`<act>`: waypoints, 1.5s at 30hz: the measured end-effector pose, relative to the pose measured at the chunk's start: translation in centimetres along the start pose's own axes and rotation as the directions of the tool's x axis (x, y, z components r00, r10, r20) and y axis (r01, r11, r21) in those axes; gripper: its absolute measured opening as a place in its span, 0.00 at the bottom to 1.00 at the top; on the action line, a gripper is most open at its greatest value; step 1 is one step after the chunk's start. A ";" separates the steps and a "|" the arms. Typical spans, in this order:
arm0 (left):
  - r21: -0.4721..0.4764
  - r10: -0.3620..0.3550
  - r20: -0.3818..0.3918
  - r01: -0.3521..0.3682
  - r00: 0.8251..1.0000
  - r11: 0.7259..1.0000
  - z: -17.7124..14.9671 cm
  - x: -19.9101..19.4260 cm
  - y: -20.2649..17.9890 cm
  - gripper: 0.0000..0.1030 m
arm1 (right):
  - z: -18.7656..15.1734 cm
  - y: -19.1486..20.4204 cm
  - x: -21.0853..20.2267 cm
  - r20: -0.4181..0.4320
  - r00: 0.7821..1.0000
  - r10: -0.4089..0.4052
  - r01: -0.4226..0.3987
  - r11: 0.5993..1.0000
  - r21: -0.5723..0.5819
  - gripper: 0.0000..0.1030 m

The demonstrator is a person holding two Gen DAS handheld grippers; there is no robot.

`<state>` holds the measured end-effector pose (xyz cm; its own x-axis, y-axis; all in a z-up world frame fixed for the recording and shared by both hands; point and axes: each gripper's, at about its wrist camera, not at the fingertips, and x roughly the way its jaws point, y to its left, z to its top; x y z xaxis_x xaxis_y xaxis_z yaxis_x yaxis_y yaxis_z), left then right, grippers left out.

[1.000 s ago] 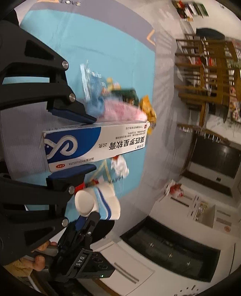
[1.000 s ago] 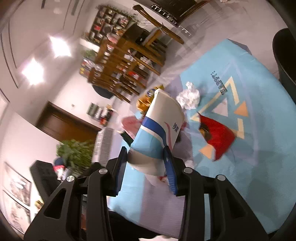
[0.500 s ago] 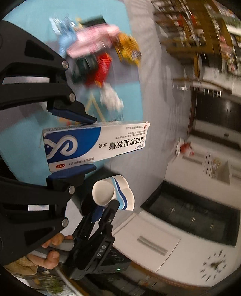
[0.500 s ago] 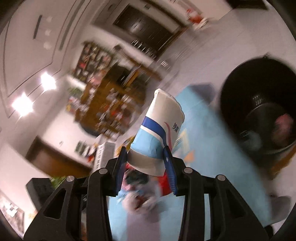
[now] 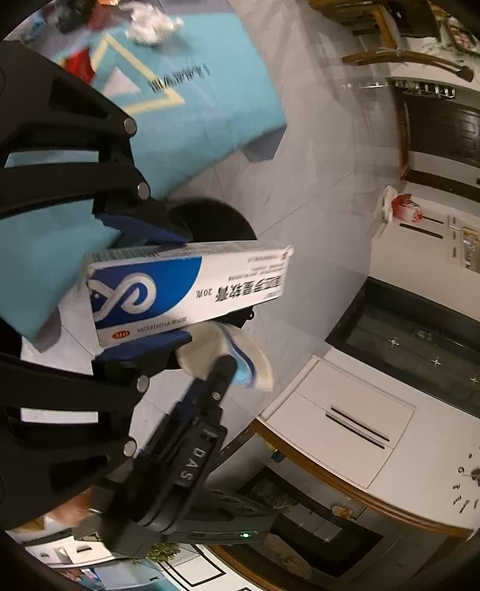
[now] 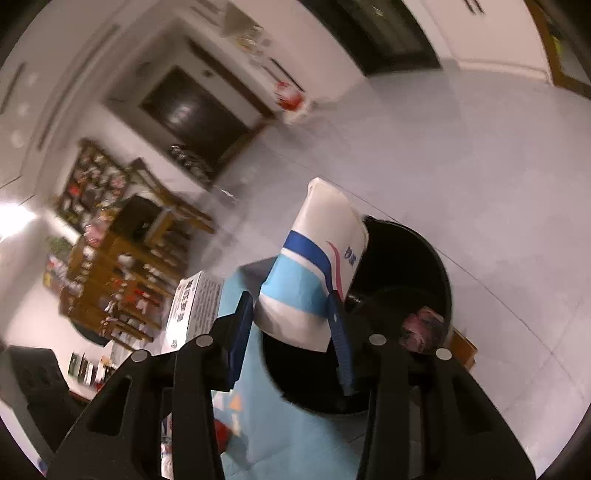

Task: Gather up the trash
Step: 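Carry the box and cup over the black bin and open both grippers, then grasp the white plastic bag with the left gripper while the right gripper grasps the red snack wrapper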

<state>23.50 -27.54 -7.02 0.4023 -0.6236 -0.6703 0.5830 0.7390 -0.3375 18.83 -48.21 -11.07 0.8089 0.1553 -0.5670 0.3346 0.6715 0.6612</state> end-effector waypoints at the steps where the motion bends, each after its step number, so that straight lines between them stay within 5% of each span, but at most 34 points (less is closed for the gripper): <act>1: -0.015 -0.005 -0.012 0.005 1.000 1.000 0.3 1.0 0.3 0.53 | 0.3 -0.3 0.3 -0.006 1.000 0.004 -0.004 1.000 0.021 0.57; 4: -0.058 0.000 -0.029 -0.001 1.000 0.998 0.6 2.8 1.1 0.65 | 0.7 -1.3 1.1 -0.012 1.000 -0.005 0.006 0.997 0.078 0.61; 9: -0.055 0.039 -0.027 -0.041 0.999 0.998 0.0 2.4 2.1 0.68 | 0.5 -1.9 1.2 -0.035 0.999 0.010 -0.006 0.994 0.111 0.62; 17: -0.053 0.138 0.018 -0.137 0.990 0.989 -4.4 -3.5 3.4 0.81 | -0.8 0.9 1.0 -0.090 0.992 0.084 -0.081 0.996 0.027 0.64; 23: -0.065 0.256 0.041 -0.253 0.966 0.965 -9.1 -9.5 5.2 0.85 | -2.9 3.5 1.3 -0.160 0.979 0.123 -0.135 0.989 -0.067 0.66; 30: -0.252 0.407 0.093 -0.374 0.909 0.893 -14.4 -19.0 11.1 0.87 | -5.3 6.7 1.9 -0.241 0.961 0.135 -0.178 0.970 -0.166 0.69; 35: -0.384 0.478 0.056 -0.424 0.876 0.821 -17.6 -21.7 15.0 0.87 | -8.5 10.4 2.9 -0.321 0.940 0.115 -0.210 0.938 -0.277 0.69; 39: -0.437 0.474 -0.005 -0.428 0.881 0.791 -19.6 -20.9 16.7 0.87 | -11.6 12.4 4.2 -0.379 0.924 0.054 -0.206 0.905 -0.373 0.71; 45: -0.415 0.435 -0.027 -0.406 0.900 0.814 -19.5 -18.3 16.6 0.87 | -17.7 15.8 6.1 -0.433 0.900 -0.052 -0.228 0.791 -0.568 0.71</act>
<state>12.07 1.15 -13.26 0.5970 -0.2324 -0.7679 0.0179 0.9607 -0.2769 20.45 -23.86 -12.79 0.5009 0.4188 -0.7574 -0.1939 0.9072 0.3734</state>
